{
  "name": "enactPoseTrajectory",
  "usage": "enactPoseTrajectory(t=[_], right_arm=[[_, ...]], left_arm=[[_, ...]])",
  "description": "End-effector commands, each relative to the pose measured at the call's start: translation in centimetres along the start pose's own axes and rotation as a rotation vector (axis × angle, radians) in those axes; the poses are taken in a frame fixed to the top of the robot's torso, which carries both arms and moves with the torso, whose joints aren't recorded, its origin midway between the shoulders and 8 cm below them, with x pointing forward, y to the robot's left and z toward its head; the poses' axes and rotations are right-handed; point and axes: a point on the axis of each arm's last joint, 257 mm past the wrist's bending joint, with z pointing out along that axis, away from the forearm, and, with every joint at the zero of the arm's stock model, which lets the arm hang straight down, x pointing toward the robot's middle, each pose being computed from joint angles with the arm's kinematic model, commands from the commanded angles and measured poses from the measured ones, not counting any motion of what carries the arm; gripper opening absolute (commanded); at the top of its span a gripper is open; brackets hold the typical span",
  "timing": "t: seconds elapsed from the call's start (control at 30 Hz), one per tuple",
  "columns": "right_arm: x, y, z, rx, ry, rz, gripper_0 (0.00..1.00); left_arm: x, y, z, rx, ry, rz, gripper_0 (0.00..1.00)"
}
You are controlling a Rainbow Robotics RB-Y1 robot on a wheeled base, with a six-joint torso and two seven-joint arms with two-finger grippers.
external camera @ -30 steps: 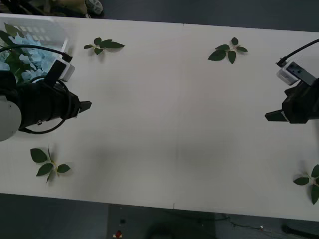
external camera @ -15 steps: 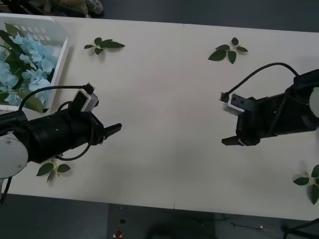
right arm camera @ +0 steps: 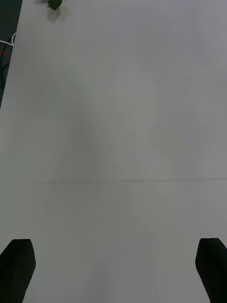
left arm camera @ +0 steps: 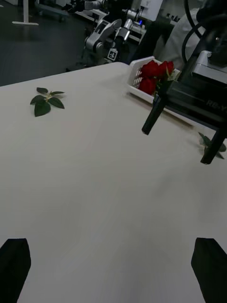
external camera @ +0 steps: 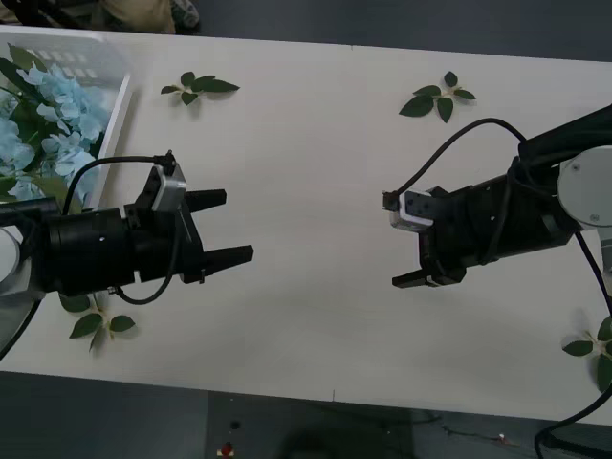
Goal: Put the red flowers into the right box and the blue flowers into the left box
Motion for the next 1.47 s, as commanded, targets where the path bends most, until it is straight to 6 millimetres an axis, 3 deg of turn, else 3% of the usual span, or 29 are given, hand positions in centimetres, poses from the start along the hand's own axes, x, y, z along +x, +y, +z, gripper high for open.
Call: enactPoseTrajectory(t=[0.03,0.37,0.63,0.9,1.47], right_arm=[[-1.6,-0.7,-0.9,0.019,-0.023,-0.054,1.00],[-1.3,-0.3,-1.5,-0.002,-0.016,-0.058,1.00],[-0.7,-0.5,-1.7,0.001,-0.010,-0.048,1.00],[-0.3,-0.9,-1.4,0.002,-0.029,-0.011,1.00],[-0.3,-0.9,-1.4,0.002,-0.029,-0.011,1.00]], left_arm=[[-2.2,-1.5,1.5,0.058,-0.100,-0.076,1.00],[-3.2,-6.3,2.8,0.219,-0.138,-0.105,1.00],[-1.9,-7.1,1.6,0.268,-0.079,-0.066,1.00],[-3.0,-8.0,1.2,0.308,-0.114,-0.083,1.00],[-3.0,-8.0,1.2,0.309,-0.116,-0.086,1.00]])
